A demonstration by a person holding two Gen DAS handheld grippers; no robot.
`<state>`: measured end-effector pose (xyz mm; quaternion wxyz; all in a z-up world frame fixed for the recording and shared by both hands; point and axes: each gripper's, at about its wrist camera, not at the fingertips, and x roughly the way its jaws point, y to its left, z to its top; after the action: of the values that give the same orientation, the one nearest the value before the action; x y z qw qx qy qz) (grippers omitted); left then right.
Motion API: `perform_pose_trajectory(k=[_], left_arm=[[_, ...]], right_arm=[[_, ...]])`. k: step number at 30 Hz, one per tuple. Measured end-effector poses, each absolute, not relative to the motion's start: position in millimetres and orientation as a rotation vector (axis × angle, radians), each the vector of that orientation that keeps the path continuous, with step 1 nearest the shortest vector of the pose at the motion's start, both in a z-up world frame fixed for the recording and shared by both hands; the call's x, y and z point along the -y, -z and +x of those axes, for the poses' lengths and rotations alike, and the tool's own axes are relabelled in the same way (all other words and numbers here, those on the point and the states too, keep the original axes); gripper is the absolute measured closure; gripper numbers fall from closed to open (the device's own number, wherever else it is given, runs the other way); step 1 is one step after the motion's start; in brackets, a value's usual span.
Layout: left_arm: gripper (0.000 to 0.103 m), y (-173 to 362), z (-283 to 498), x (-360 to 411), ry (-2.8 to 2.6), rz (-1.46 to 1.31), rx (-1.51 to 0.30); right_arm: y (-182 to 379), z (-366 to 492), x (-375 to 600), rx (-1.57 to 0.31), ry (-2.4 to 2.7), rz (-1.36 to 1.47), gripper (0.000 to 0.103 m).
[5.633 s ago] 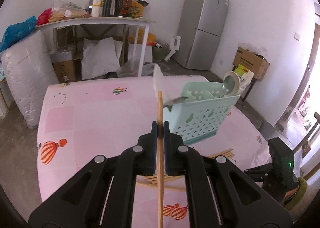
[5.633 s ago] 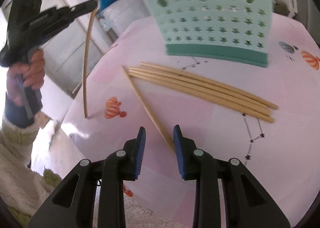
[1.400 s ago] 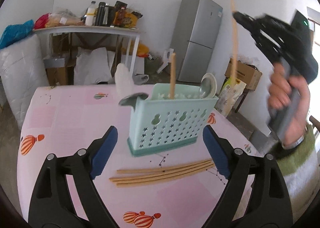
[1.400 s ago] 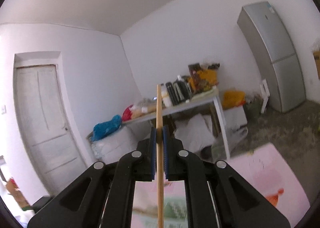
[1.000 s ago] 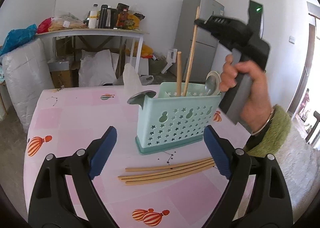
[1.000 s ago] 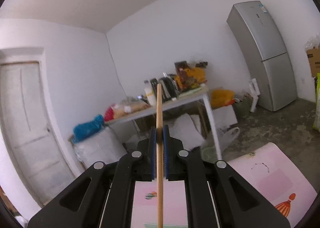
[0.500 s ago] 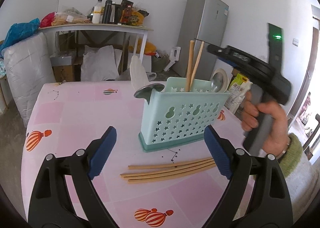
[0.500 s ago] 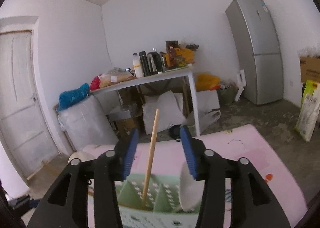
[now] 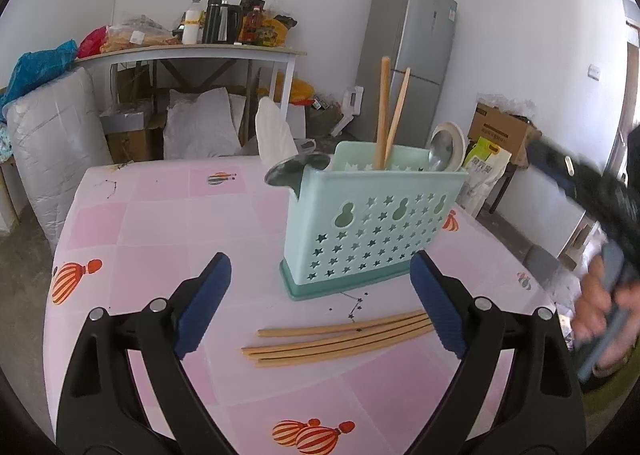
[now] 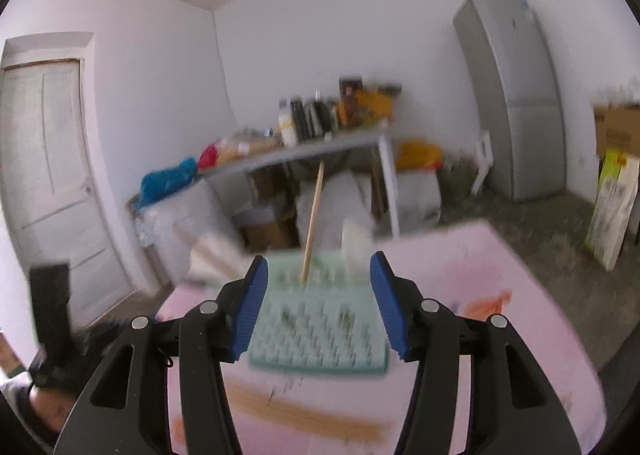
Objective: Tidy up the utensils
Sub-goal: 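Move both open grippers back above the wooden chopsticks on the table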
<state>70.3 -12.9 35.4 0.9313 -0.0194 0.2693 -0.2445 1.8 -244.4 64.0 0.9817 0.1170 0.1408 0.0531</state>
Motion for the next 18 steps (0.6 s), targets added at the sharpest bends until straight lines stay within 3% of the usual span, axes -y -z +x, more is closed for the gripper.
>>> perform_pose_trajectory(k=[8,18], left_arm=[[0.016,-18,76,25,0.491,0.007,-0.599],[0.021,13,57,71,0.655,0.192,-0.657]], right_arm=[[32,-7,259,-0.587,-0.070,0.426,0.051],[66,-20,282,-0.633,-0.028,0.538,0.051]])
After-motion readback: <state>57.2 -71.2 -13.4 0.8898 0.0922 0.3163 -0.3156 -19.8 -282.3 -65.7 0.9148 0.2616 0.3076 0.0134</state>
